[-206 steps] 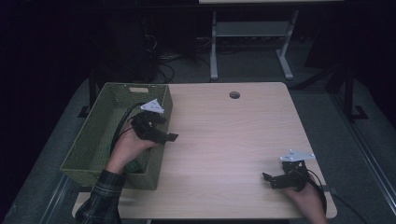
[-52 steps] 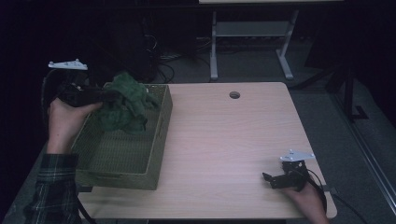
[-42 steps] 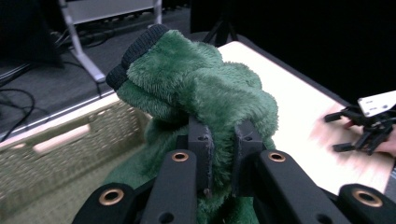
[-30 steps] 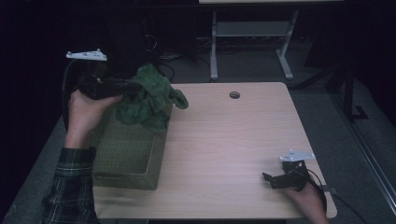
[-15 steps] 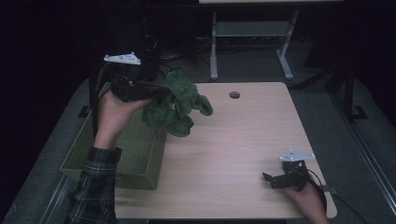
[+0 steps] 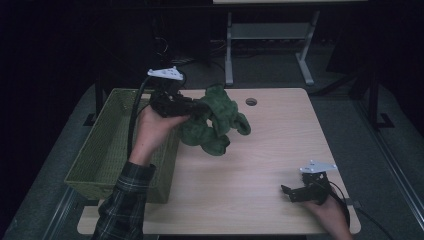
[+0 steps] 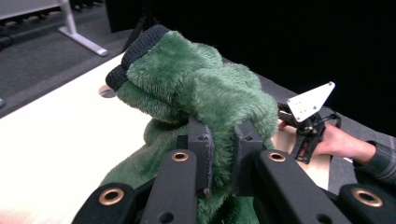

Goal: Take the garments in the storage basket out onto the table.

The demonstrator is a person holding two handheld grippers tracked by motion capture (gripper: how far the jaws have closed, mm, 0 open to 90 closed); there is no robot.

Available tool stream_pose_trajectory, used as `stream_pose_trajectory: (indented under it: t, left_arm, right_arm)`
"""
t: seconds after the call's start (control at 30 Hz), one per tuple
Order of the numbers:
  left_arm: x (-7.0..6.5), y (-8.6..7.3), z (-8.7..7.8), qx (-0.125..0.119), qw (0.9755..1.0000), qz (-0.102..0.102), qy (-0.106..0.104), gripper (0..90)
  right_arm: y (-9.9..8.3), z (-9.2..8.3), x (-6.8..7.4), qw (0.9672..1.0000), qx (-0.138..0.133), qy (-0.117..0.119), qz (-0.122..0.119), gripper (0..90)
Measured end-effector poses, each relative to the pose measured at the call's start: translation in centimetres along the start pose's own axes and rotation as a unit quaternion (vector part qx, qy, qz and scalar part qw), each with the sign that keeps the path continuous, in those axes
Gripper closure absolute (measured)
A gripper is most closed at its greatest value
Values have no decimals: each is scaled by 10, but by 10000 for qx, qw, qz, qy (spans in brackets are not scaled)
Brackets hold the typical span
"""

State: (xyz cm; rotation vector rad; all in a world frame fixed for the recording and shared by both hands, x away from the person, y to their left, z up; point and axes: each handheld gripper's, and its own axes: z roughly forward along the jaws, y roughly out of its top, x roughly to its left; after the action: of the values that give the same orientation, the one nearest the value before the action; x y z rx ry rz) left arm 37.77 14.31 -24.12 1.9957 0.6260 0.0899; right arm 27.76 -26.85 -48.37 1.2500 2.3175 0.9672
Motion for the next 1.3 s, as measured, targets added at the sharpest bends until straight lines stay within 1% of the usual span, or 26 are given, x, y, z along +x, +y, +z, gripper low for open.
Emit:
stream_pose_trajectory:
  t: [0.1, 0.13, 0.2, 0.27, 0.3, 0.33, 0.37, 0.47, 0.5, 0.53, 0.57, 0.6, 0.67, 0.7, 0.73, 0.77, 0.8, 0.9, 0.93, 0.97, 1.0, 1.07, 1.1, 1.13, 1.23, 1.3]
  left_arm:
    - [-6, -2, 13, 30, 10000, 0, -45, 809]
    - [-6, -2, 13, 30, 10000, 0, -45, 809]
    - [-12, -5, 25, 61, 10000, 3, -76, 809]
    - [-15, -7, 32, 64, 9999, 1, -94, 809]
    - [-15, -7, 32, 64, 9999, 1, -94, 809]
    - [-19, -9, 41, 97, 9998, -6, -146, 809]
    - [-20, -10, 45, 128, 9998, 8, -170, 809]
    - [-24, -12, 54, 165, 9996, 5, -221, 809]
    - [-27, -15, 63, 179, 9995, -23, -270, 809]
    - [-29, -17, 67, 182, 9994, -51, -295, 809]
    - [-30, -19, 72, 203, 9993, -56, -320, 809]
    - [-30, -19, 72, 203, 9993, -56, -320, 809]
    - [-32, -24, 80, 236, 9991, -57, -338, 809]
    - [-34, -30, 89, 274, 9990, -109, -344, 810]
    - [-34, -33, 93, 285, 9989, -140, -356, 810]
    - [-34, -33, 93, 285, 9989, -140, -356, 810]
    - [-34, -40, 102, 346, 9985, -185, -390, 809]
    - [-34, -51, 115, 395, 9979, -280, -432, 809]
    - [-34, -51, 115, 395, 9979, -280, -432, 809]
    - [-33, -59, 124, 407, 9973, -388, -474, 809]
    - [-33, -63, 128, 407, 9969, -439, -506, 809]
    - [-32, -70, 135, 444, 9963, -510, -526, 809]
    - [-32, -70, 135, 444, 9963, -510, -526, 810]
    - [-31, -76, 142, 476, 9958, -549, -564, 810]
    - [-28, -85, 152, 573, 9948, -621, -561, 810]
    - [-25, -90, 158, 597, 9947, -637, -535, 809]
  right_arm:
    - [0, 0, 0, 10000, 3, 2, 6, 0]
    - [0, 0, 0, 10000, 3, 2, 6, 0]
    - [0, 0, 0, 10000, 9, 0, 20, 0]
    - [0, 0, 0, 10000, 8, 0, 21, 0]
    - [0, 0, 0, 10000, 11, -1, 25, 0]
    - [0, 0, 0, 10000, 9, -1, 21, 0]
    - [0, 0, 0, 10000, 9, -1, 21, 0]
    - [0, 0, 0, 10000, 12, -1, 26, 0]
    - [0, 0, 0, 10000, 13, 0, 25, 0]
    - [0, 0, 0, 10000, 13, 0, 26, 0]
    - [0, 0, 0, 10000, 11, 1, 23, 0]
    - [0, 0, 0, 10000, 13, 1, 26, 0]
    - [0, 0, 0, 10000, 12, 1, 26, 0]
    - [0, 0, 0, 10000, 12, -1, 26, 0]
    - [0, 0, 0, 10000, 12, -2, 29, 0]
    - [0, 0, 0, 10000, 12, -1, 27, 0]
    - [0, 0, 0, 10000, 11, -2, 27, 0]
    - [0, 0, 0, 10000, 6, -5, 13, 0]
    - [0, 0, 0, 10000, 6, -5, 13, 0]
    - [0, 0, 0, 10000, 6, -4, 16, 0]
    - [0, 0, 0, 10000, 7, -4, 17, 0]
    - [0, 0, 0, 10000, 6, -4, 12, 0]
    - [0, 0, 0, 10000, 10, -8, 4, 0]
    - [0, 0, 0, 10000, 9, -6, 7, 0]
    - [0, 0, 0, 10000, 12, -5, 13, 0]
    - [0, 0, 0, 10000, 10, -4, 9, 0]
